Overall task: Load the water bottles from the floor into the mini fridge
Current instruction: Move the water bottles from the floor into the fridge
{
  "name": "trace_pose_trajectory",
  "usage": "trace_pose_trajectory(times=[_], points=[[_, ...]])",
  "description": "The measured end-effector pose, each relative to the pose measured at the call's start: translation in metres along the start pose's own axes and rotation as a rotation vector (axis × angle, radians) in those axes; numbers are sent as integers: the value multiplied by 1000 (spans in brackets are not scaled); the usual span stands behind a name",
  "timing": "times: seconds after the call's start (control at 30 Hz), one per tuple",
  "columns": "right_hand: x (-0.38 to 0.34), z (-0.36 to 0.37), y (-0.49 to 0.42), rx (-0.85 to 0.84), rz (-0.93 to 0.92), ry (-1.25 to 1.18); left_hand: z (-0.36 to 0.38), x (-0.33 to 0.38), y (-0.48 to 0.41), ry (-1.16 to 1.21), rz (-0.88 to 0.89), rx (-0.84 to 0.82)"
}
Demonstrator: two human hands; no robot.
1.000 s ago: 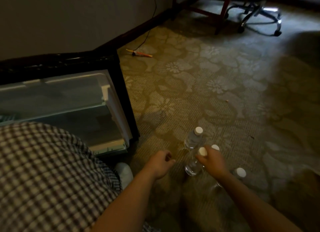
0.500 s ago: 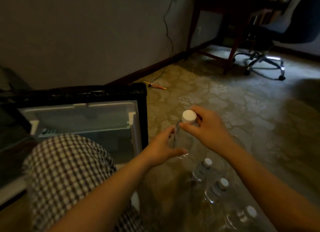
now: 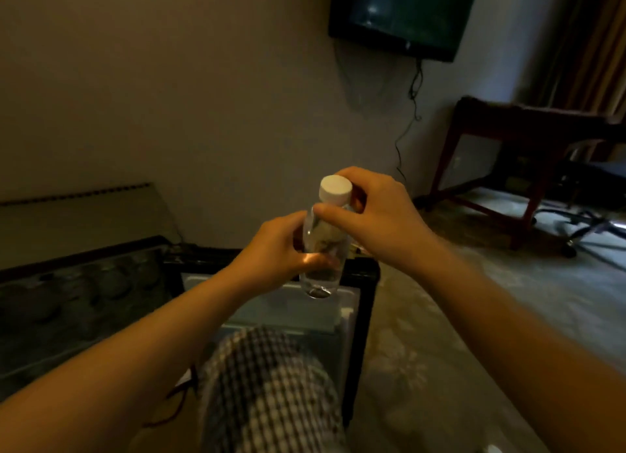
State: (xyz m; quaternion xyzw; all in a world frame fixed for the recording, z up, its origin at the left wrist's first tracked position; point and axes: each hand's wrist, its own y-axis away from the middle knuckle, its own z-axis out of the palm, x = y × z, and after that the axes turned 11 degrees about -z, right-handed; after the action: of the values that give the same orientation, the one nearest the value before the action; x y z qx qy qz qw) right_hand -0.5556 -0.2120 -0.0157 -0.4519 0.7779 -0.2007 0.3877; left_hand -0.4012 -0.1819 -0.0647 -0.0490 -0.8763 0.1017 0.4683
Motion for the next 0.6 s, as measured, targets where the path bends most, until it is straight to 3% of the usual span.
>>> trace_pose_trajectory(times=[0.3, 0.6], points=[[-23, 82, -53, -169, -6, -67, -81, -53, 25, -156, -166, 104], [3, 179, -26, -285, 55, -61, -76, -142, 49, -222, -313, 86]])
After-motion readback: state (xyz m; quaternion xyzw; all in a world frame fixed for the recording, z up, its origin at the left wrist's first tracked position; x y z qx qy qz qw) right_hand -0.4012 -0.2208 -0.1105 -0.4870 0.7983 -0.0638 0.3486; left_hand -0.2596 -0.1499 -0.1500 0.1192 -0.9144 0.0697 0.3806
